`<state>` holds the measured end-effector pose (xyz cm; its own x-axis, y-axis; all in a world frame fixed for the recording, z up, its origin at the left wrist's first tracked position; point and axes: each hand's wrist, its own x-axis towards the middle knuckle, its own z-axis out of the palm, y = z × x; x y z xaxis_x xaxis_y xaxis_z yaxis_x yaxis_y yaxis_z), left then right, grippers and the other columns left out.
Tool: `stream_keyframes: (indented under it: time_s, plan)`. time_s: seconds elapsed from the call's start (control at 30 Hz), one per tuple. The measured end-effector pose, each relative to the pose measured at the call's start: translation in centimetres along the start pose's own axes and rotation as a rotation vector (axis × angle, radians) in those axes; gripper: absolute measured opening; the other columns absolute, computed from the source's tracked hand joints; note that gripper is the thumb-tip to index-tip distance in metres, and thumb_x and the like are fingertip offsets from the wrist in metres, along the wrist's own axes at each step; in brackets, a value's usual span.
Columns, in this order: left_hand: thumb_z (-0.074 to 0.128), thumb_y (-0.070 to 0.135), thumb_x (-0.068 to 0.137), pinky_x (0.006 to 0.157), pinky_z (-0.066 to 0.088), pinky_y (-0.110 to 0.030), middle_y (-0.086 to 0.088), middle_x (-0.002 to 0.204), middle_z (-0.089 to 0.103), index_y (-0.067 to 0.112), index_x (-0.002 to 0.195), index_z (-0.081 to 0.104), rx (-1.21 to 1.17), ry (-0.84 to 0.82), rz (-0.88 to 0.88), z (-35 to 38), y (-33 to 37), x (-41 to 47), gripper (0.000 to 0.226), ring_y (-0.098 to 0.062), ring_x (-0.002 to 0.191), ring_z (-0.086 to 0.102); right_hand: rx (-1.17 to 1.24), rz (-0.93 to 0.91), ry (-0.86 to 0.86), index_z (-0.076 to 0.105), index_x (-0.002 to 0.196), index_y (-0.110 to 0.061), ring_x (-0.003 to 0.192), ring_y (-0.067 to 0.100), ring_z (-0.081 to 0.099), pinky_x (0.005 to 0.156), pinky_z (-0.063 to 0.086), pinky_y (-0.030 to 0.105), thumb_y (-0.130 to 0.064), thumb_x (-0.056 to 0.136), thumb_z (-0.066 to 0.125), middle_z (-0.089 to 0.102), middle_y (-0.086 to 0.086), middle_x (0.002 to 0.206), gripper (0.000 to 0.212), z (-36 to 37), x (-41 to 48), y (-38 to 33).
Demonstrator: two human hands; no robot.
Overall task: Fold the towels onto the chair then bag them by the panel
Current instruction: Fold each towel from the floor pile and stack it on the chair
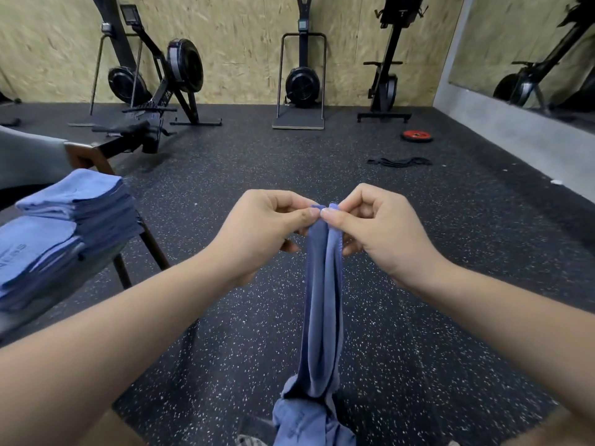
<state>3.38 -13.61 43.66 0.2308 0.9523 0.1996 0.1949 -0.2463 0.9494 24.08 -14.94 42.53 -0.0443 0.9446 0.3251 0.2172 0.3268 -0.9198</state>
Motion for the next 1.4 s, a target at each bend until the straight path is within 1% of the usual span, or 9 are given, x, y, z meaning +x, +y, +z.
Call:
stream_keyframes:
  time_s: [0.33, 0.47, 0.57, 0.77, 0.9, 0.97, 1.07, 1.27, 1.4]
  plan:
    - [0.079, 0.024, 0.097, 0.059, 0.056, -0.028, -0.002, 0.079, 0.079, 0.030, 0.092, 0.086, 0.126, 0.098, 0.091, 0.6, -0.2, -0.2, 0.010, -0.014, 0.074, 0.069, -0.038, 0.029, -0.067, 0.077, 0.098, -0.007, 0.082, 0.028, 0.080, 0.076, 0.068, 0.044, -0.009, 0.102, 0.069, 0.081, 0.010, 0.086, 0.009, 0.5, -0.4, -0.9]
    - [0.082, 0.027, 0.094, 0.064, 0.055, -0.028, 0.010, 0.076, 0.078, 0.032, 0.095, 0.085, 0.217, 0.120, 0.109, 0.7, -0.4, -0.2, 0.006, -0.004, 0.065, 0.063, 0.004, 0.063, -0.134, 0.077, 0.109, -0.004, 0.091, 0.024, 0.081, 0.081, 0.067, 0.035, 0.012, 0.100, 0.046, 0.081, 0.014, 0.095, 0.036, 0.3, -0.5, -1.1]
    - [0.088, 0.023, 0.087, 0.081, 0.062, -0.032, 0.015, 0.084, 0.080, 0.031, 0.096, 0.084, 0.250, 0.143, 0.143, 0.8, -0.5, -0.3, 0.013, -0.003, 0.079, 0.075, 0.031, 0.080, -0.236, 0.075, 0.121, -0.009, 0.103, 0.021, 0.080, 0.088, 0.065, 0.034, 0.013, 0.102, 0.041, 0.081, 0.011, 0.108, 0.045, 0.3, -0.8, -1.2]
    - [0.075, 0.014, 0.089, 0.069, 0.052, -0.020, 0.015, 0.079, 0.079, 0.031, 0.091, 0.083, 0.289, 0.219, 0.178, 0.7, -0.3, -0.2, 0.019, 0.000, 0.071, 0.069, -0.067, 0.032, -0.335, 0.067, 0.141, -0.014, 0.112, 0.011, 0.076, 0.097, 0.062, 0.034, 0.008, 0.106, 0.048, 0.078, 0.000, 0.123, 0.046, -0.1, -0.8, -1.0]
    - [0.070, 0.012, 0.088, 0.066, 0.046, -0.027, 0.009, 0.077, 0.076, 0.031, 0.088, 0.082, 0.234, 0.181, 0.162, 0.3, 0.1, 0.0, 0.022, -0.006, 0.069, 0.060, -0.377, -0.200, -0.134, 0.074, 0.112, -0.024, 0.094, 0.006, 0.072, 0.087, 0.058, 0.026, -0.009, 0.094, 0.078, 0.075, -0.009, 0.103, 0.024, -1.3, -0.2, -0.8]
    - [0.068, 0.010, 0.090, 0.065, 0.043, -0.027, 0.005, 0.075, 0.071, 0.029, 0.088, 0.080, 0.180, 0.149, 0.155, 0.1, 0.3, 0.1, 0.023, -0.008, 0.068, 0.055, -0.523, -0.223, -0.062, 0.066, 0.110, -0.030, 0.098, 0.005, 0.063, 0.085, 0.050, 0.022, -0.026, 0.084, 0.090, 0.066, -0.013, 0.107, 0.036, -2.2, 0.6, -0.2]
    - [0.067, 0.009, 0.095, 0.064, 0.038, -0.027, -0.010, 0.082, 0.073, 0.026, 0.090, 0.080, 0.126, 0.130, 0.145, -0.2, 0.5, 0.2, 0.022, -0.007, 0.067, 0.051, -0.574, -0.041, -0.226, 0.057, 0.128, -0.040, 0.116, -0.003, 0.060, 0.097, 0.047, 0.025, -0.044, 0.075, 0.095, 0.062, -0.018, 0.125, 0.066, -3.2, 1.7, 1.0]
    - [0.066, 0.011, 0.096, 0.075, 0.035, -0.037, -0.009, 0.082, 0.069, 0.026, 0.091, 0.080, 0.061, 0.128, 0.115, -1.2, 0.1, 0.8, 0.020, -0.017, 0.077, 0.048, -0.329, 0.098, -0.335, 0.077, 0.099, -0.019, 0.083, 0.011, 0.064, 0.083, 0.046, 0.035, -0.017, 0.091, 0.084, 0.080, 0.004, 0.096, 0.011, -4.5, 2.4, 3.0]
    - [0.065, 0.011, 0.097, 0.072, 0.033, -0.036, -0.001, 0.081, 0.066, 0.024, 0.092, 0.079, 0.052, 0.191, 0.108, -2.1, -0.3, 1.3, 0.020, -0.016, 0.073, 0.045, -0.244, 0.028, -0.220, 0.078, 0.094, -0.017, 0.085, 0.016, 0.063, 0.084, 0.045, 0.038, -0.020, 0.096, 0.081, 0.079, 0.017, 0.099, 0.004, -5.0, 3.0, 2.8]
